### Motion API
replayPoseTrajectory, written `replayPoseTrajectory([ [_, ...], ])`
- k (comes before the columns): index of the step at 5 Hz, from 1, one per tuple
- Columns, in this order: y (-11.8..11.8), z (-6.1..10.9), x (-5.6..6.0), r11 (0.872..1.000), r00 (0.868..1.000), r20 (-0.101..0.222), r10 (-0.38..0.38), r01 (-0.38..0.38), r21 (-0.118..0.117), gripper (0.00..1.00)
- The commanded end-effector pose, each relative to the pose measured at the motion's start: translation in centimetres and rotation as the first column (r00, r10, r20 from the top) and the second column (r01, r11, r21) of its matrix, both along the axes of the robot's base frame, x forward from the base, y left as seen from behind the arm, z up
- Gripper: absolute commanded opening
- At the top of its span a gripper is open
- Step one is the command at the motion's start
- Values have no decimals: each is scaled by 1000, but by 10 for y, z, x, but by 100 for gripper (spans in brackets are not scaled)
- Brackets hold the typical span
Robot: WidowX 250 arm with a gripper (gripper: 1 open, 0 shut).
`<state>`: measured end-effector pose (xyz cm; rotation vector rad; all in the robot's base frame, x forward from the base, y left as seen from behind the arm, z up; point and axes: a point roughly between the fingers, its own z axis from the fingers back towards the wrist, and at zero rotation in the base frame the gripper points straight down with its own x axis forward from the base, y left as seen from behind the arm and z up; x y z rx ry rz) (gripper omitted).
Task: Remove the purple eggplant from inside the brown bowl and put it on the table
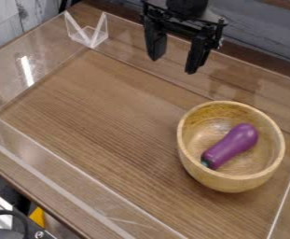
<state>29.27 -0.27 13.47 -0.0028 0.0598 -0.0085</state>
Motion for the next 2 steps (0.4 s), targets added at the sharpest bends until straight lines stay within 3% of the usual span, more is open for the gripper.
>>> replayPoseTrajectory([
  [1, 0, 0, 1, 1000, 1000, -15, 2, -2, -2, 100],
  [2, -19, 4, 0, 996, 996, -19, -92, 91, -13, 100],
])
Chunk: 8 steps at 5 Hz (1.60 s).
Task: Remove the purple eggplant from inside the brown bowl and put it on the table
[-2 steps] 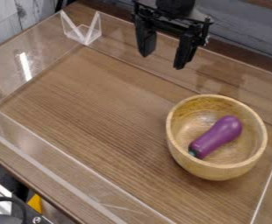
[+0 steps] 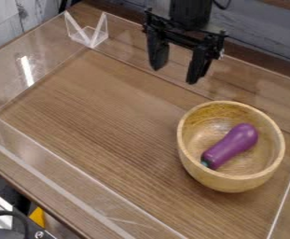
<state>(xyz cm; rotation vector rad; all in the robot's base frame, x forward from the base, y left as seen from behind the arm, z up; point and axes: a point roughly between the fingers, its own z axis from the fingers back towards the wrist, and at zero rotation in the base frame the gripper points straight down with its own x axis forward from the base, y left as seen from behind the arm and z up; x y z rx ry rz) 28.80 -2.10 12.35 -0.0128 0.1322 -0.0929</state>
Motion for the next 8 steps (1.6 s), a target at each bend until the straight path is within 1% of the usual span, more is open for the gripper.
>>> replayPoseTrajectory([
  [1, -5, 17, 4, 999, 998, 41, -49, 49, -6, 100],
  [2, -6, 2, 1, 1000, 1000, 29, -7, 7, -9, 100],
  [3, -19, -16, -2, 1000, 1000, 23, 3, -2, -22, 100],
  [4, -33, -10, -5, 998, 998, 25, -52, 53, -27, 100],
  [5, -43, -2, -9, 992, 992, 34, -122, 124, -31, 100],
  [6, -45, 5, -14, 987, 987, 40, -158, 159, -34, 100],
  [8, -64, -1, -20, 986, 985, 58, -160, 162, -35, 100],
])
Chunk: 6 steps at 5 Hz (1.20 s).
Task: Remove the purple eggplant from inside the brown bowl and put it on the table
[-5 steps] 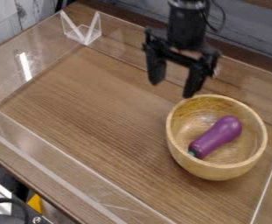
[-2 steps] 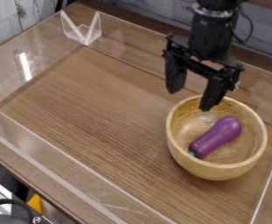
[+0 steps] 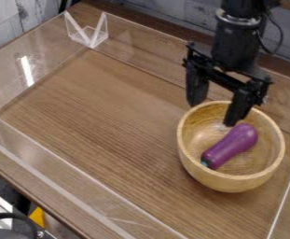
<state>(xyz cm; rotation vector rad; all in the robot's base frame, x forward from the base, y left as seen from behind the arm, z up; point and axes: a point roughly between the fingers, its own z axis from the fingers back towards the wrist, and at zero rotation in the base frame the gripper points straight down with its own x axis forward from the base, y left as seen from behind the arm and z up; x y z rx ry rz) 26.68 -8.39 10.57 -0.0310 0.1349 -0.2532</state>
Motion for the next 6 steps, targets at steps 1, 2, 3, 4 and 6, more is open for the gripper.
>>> replayPoseTrajectory([
  [1, -16, 12, 10, 997, 995, 63, -72, 73, -16, 100],
  [2, -33, 5, 19, 991, 989, 62, -136, 137, -10, 100],
  [3, -29, -12, 20, 998, 996, 62, -56, 57, -6, 100],
  [4, -23, -29, 19, 1000, 998, 63, 22, -22, -9, 100],
  [6, -16, -60, 35, 999, 996, 70, 52, -53, 10, 100],
])
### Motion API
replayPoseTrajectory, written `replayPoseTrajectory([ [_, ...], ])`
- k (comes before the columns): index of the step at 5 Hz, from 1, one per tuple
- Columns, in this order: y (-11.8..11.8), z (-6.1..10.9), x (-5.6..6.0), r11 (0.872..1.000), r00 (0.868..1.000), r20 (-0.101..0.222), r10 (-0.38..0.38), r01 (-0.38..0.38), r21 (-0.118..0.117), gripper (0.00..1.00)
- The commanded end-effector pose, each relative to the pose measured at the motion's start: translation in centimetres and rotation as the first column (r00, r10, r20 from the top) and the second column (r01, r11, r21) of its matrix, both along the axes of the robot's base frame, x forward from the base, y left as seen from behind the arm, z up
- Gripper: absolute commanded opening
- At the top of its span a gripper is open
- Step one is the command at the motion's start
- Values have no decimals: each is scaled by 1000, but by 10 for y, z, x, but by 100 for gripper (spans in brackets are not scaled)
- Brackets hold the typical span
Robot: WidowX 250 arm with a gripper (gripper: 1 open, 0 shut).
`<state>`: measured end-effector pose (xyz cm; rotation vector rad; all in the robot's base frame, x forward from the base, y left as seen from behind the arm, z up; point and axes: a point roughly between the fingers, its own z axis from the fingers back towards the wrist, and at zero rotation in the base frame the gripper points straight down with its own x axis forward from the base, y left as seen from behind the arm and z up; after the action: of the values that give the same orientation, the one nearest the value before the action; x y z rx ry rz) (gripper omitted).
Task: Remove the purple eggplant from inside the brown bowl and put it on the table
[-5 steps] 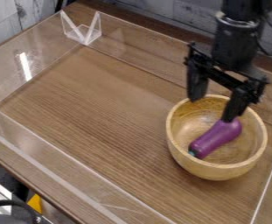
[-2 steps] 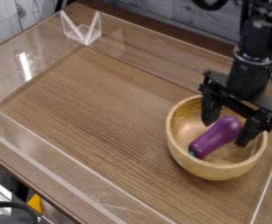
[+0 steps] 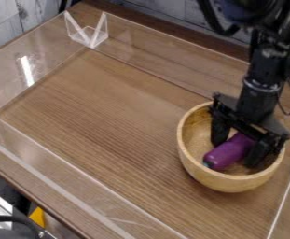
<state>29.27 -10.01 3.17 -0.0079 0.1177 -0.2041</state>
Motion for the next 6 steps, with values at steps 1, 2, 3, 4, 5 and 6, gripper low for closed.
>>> replayPoseTrajectory([
  [1, -6, 18, 8, 998, 996, 55, 64, -65, 1, 0],
  [2, -12, 25, 7, 992, 991, 63, 120, -121, 16, 0],
  [3, -8, 30, 4, 997, 995, 71, 68, -71, 32, 0],
  [4, -4, 34, 3, 999, 996, 82, 20, -23, 43, 0],
  [5, -8, 40, 2, 999, 995, 95, 24, -28, 36, 0],
  [6, -9, 57, 3, 998, 993, 109, 46, -49, 29, 0],
])
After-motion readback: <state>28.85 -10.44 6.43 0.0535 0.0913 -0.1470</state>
